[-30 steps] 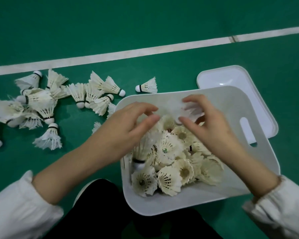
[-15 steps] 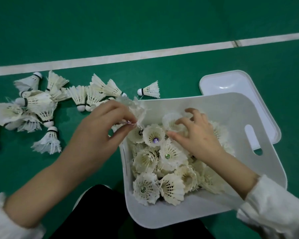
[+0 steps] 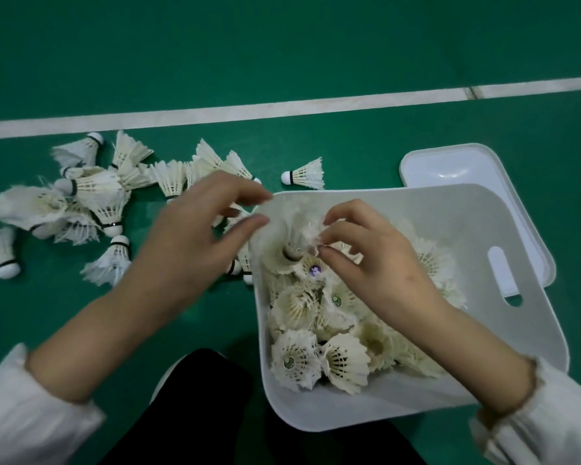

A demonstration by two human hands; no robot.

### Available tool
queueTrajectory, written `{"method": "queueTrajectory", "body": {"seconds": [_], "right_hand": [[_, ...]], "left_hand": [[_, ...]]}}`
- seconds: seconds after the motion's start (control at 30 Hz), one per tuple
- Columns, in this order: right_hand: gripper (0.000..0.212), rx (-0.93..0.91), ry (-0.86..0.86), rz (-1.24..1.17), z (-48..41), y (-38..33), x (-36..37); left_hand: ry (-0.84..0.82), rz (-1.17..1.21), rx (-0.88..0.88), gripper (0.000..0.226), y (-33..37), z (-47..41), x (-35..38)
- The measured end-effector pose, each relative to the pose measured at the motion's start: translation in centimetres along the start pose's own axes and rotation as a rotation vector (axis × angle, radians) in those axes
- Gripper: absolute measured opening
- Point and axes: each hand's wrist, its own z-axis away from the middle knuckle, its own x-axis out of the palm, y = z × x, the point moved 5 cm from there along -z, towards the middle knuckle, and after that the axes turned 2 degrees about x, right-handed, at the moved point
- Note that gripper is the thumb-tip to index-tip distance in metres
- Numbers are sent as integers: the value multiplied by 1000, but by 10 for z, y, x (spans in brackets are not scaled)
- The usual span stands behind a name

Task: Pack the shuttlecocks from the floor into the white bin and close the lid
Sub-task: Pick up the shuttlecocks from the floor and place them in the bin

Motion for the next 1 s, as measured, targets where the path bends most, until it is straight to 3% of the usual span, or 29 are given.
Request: {"method": "queueTrajectory", "body": {"seconds": [0.07, 0.23, 0.43, 0.53, 0.63, 0.77, 0.87, 1.0], "right_hand": [[22, -14, -43, -6, 1, -5, 7], [21, -254, -242, 371, 6, -8, 62], [9, -133, -403, 506, -1, -2, 96], [26, -18, -496, 503, 0, -13, 84], [29, -13, -369, 432, 0, -39, 55], [26, -175, -229, 275, -7, -87, 31], [27, -309, -268, 207, -17, -124, 56], [29, -299, -476, 294, -25, -140, 126]], "left_hand": [[32, 2, -105, 13, -20, 2, -17], [-175, -134, -284, 9, -79, 21, -18], [-149, -236, -362, 13, -124, 51, -11], [-142, -350, -415, 26, -154, 70, -20], [-135, -493, -503, 47, -180, 88, -36], [-75, -561, -635, 63, -208, 108, -52], [-119, -534, -629, 51, -222, 110, -48], [18, -436, -520, 14, -209, 100, -45]]}}
